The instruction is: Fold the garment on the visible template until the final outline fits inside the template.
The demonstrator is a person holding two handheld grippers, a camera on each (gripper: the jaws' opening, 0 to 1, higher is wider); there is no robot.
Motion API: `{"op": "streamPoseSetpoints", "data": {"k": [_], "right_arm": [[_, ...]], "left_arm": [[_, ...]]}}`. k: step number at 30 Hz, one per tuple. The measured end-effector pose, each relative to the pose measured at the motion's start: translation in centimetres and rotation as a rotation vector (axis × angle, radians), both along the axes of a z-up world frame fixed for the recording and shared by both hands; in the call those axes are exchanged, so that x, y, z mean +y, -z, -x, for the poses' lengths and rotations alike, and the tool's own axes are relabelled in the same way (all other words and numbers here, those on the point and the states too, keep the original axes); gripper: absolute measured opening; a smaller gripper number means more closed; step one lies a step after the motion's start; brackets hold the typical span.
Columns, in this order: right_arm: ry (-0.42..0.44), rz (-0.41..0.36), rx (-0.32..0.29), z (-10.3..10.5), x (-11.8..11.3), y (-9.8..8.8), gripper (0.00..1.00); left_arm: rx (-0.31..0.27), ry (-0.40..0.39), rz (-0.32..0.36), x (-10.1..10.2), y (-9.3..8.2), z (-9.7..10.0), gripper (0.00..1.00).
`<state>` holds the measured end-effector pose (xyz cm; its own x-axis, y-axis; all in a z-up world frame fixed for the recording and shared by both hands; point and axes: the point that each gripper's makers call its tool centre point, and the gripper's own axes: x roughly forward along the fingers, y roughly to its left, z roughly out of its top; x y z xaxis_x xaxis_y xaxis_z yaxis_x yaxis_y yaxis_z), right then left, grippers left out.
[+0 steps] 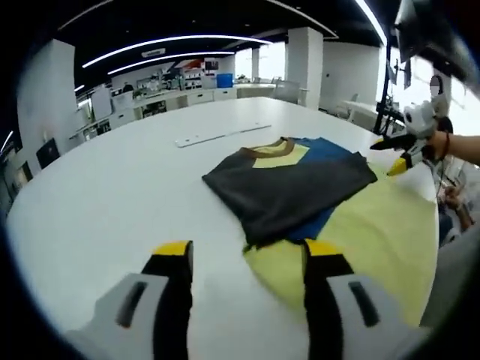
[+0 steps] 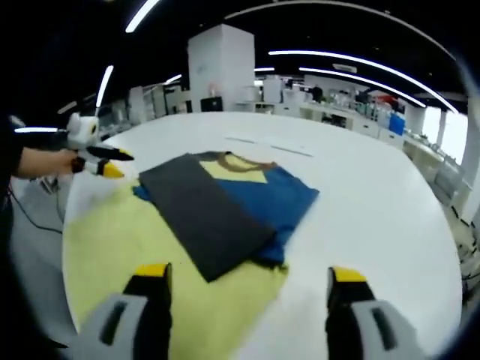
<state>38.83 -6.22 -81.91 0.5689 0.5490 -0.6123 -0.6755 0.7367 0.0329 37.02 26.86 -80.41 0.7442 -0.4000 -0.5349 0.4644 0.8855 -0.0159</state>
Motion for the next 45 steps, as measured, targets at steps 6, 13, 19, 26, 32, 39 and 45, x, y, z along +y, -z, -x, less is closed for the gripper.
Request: {"op": "streamPoseSetpoints", "data": {"k": [6, 13, 19, 26, 32, 39, 45], "right_arm": [[-0.082, -0.005, 0.028, 3.0, 0.7, -0.7, 1.0], [-0.158, 0.006, 0.056, 6.3, 1.3, -1.3, 1.0], [-0.207, 0.032, 0.081, 8.9, 0.8, -1.5, 1.0], [-0.279, 0.083, 0.084, 11.7, 0.3, -1.1, 1.0], [-0.288, 0.086, 0.115, 13.8, 0.1, -0.3, 0.96], [-0.318, 0.113, 0.129, 15.8, -0.3, 0.4, 0.91], [-0.325, 0.145, 0.129, 16.5, -0.9, 1.3, 0.87]], "left_arm": [[-0.035, 0.085, 0.027, -0.9, -1.0, 2.4, 0.79], [0.001, 0.18, 0.048, -2.6, -1.2, 5.9, 0.91], [0.018, 0.237, 0.096, -4.5, -1.8, 8.3, 0.99], [0.058, 0.295, 0.069, -5.2, -0.7, 11.0, 0.99], [0.084, 0.324, 0.063, -5.3, 0.0, 12.7, 0.98], [0.109, 0.374, -0.005, -4.4, 1.4, 15.0, 0.88], [0.131, 0.401, -0.012, -4.6, 2.0, 16.7, 0.79]]}}
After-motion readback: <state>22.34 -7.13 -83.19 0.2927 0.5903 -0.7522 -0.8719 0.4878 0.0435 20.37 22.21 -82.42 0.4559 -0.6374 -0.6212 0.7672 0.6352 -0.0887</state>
